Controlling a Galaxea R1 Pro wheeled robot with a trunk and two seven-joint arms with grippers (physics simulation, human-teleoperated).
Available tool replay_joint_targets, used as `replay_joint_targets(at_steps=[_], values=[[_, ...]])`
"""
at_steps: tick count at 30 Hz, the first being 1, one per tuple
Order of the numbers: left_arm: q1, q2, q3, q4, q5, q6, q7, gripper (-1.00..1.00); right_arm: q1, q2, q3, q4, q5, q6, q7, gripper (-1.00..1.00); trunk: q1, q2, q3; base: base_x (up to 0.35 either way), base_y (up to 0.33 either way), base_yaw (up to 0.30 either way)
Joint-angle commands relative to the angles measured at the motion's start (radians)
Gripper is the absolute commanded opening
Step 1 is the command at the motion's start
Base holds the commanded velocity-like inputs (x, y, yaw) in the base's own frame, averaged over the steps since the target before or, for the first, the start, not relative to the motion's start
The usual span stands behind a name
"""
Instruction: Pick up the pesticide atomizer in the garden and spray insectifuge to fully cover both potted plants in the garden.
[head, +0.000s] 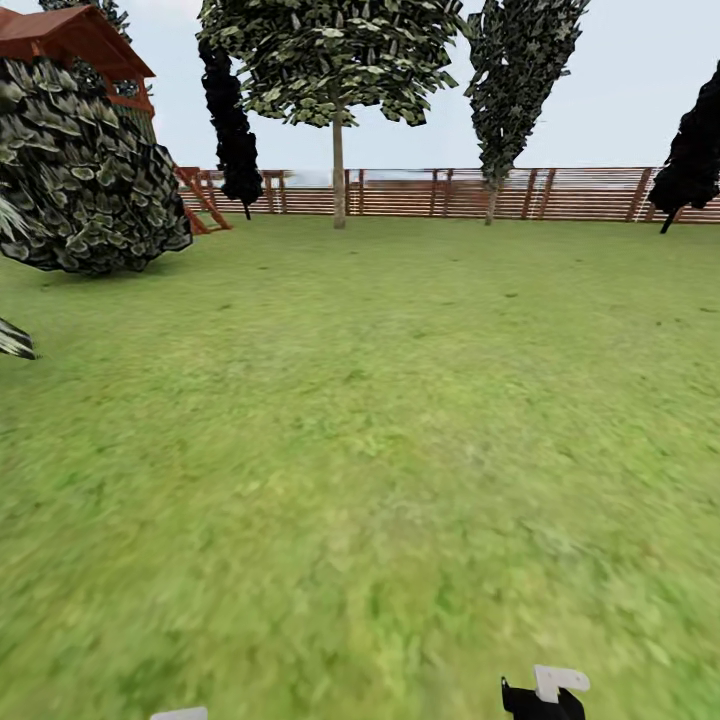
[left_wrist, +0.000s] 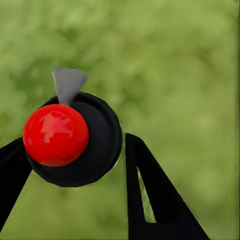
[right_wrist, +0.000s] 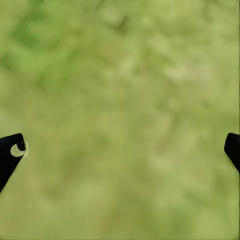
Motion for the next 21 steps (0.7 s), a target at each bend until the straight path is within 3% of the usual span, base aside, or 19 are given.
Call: replay_joint_targets(at_steps=[1,21], values=[[-0.001,0.000,0.006,0.001,-0.010,-0.004,0.003,-1.00,0.000,0.000,0.008,0.000,-0.010,-0.003,-0.001,1.00,0.000,0.000,-0.001,0.316,-0.144,0.151],[-0.001,-0.001,0.006,0.001,-0.011,-0.004,0.003,-1.00,0.000,0.000,0.008,0.000,-0.010,-0.002,-0.001,1.00,0.000,0.000,-0.001,0.317,-0.144,0.174]])
